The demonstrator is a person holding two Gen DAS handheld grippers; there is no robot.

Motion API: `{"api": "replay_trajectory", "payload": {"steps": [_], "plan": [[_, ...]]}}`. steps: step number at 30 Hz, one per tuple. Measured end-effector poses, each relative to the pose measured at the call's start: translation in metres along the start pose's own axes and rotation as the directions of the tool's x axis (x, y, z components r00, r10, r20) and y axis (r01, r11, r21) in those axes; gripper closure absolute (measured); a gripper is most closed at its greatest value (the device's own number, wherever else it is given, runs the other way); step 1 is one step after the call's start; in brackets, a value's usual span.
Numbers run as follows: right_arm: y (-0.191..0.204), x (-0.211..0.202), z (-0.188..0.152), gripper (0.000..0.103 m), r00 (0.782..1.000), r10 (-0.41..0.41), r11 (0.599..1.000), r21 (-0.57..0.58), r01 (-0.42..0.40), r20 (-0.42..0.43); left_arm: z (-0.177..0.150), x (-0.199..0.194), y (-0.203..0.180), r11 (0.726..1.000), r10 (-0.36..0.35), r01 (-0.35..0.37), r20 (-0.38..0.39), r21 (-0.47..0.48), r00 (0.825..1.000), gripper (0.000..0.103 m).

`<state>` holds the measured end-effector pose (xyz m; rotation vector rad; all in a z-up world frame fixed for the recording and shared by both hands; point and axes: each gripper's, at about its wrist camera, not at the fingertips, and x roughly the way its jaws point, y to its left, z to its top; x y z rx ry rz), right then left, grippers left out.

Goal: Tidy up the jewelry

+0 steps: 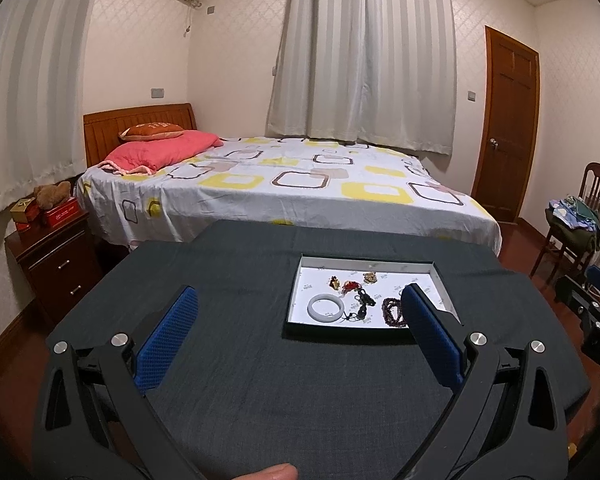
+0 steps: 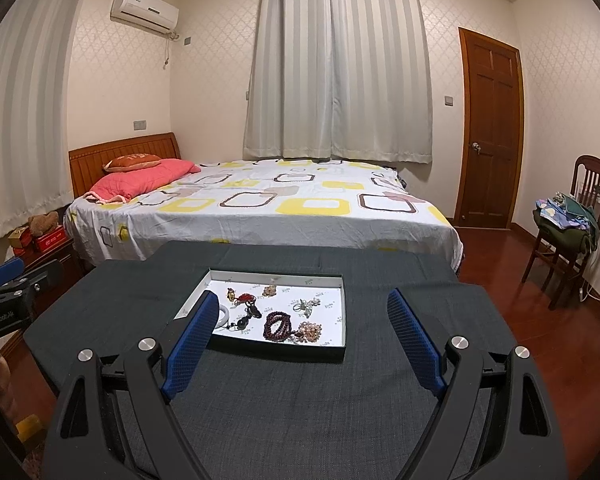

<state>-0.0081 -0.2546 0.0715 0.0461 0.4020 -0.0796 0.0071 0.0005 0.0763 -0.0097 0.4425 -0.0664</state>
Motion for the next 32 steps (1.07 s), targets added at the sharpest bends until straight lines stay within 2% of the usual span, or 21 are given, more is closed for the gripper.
{"api": "replay_trajectory", "payload": {"steps": [13, 21, 27, 32], "plan": [[-0.0005, 0.0006, -0.0007, 0.020, 1.000, 0.004, 1.000, -0.003, -0.004, -0.009, -0.0035, 0.0035, 0.0008, 1.000, 0.013, -0.013, -0.003, 0.001, 1.000, 0.004], [-0.0009, 0.0013, -0.0011, 0.020, 1.000, 0.003, 1.000, -0.002, -0.003, -0.011, -0.0070, 0.0088, 0.0005, 0.999, -0.039, 0.038, -0.043, -0.011, 0.998, 0.004], [-0.0001, 0.0012, -0.0032, 0.020, 1.000, 0.006, 1.000, -0.004, -0.006, -0.013, -0.0072, 0.0064, -0.0049, 0.999, -0.037, 0.037, -0.017, 0.018, 0.999, 0.004], [-0.0013, 0.0057, -0.0077, 0.020, 1.000, 0.007, 1.000, -0.003, -0.008, -0.023, -0.0074, 0.0099, -0.0027, 0.999, -0.035, 0.035, -0.023, 0.002, 0.999, 0.004]]}}
